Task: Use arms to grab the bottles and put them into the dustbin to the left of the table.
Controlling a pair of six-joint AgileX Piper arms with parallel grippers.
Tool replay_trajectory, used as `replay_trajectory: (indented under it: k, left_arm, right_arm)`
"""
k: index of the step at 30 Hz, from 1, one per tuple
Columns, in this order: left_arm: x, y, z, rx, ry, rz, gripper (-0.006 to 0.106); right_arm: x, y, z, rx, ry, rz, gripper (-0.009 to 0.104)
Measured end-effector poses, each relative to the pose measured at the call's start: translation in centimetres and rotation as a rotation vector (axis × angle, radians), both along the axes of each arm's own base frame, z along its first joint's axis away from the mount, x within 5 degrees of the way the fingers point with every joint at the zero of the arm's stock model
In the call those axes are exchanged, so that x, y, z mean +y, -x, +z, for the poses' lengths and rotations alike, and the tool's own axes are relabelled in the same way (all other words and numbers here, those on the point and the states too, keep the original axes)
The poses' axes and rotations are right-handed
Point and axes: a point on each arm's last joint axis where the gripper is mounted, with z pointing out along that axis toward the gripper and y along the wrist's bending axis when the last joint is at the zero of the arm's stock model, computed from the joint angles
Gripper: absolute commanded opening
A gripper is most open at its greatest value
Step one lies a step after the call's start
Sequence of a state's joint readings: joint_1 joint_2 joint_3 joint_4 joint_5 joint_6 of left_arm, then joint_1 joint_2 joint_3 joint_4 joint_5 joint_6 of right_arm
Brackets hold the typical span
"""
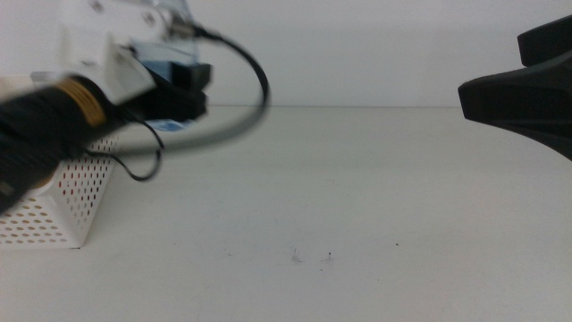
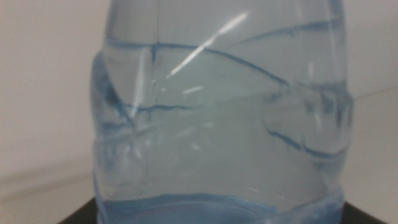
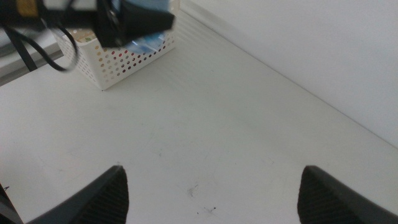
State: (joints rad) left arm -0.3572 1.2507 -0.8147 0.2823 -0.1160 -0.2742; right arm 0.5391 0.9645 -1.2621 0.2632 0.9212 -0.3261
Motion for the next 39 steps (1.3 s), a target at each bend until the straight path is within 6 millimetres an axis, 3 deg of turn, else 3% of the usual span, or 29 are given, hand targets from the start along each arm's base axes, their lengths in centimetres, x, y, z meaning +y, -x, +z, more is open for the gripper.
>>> replay_trajectory:
  k: [7, 12, 20, 25, 39]
  left_arm:
    - [2.3, 0.9, 5.4, 0.265, -0.084, 0.104, -0.002]
    - [5.3, -0.3, 8.7, 0.391, -0.111, 0.059, -0.002]
    - [10.4, -3.0, 10.1, 0.538, -0.157, 0.120, -0.002]
    - [12.2, -4.9, 9.0, 0.621, -0.150, 0.143, -0.002]
    - [15.3, -10.4, 0.9, 0.853, -0.303, 0.208, -0.002]
  right_arm:
    - [0.0, 0.0, 0.0, 0.000, 0.000, 0.000, 0.081]
    - [0.0, 0.0, 0.0, 0.000, 0.000, 0.000, 0.081]
    - [0.0, 0.0, 0.0, 0.000, 0.000, 0.000, 0.080]
    - [0.0, 0.0, 0.0, 0.000, 0.000, 0.000, 0.080]
    - [0.0, 0.0, 0.0, 0.000, 0.000, 0.000, 0.080]
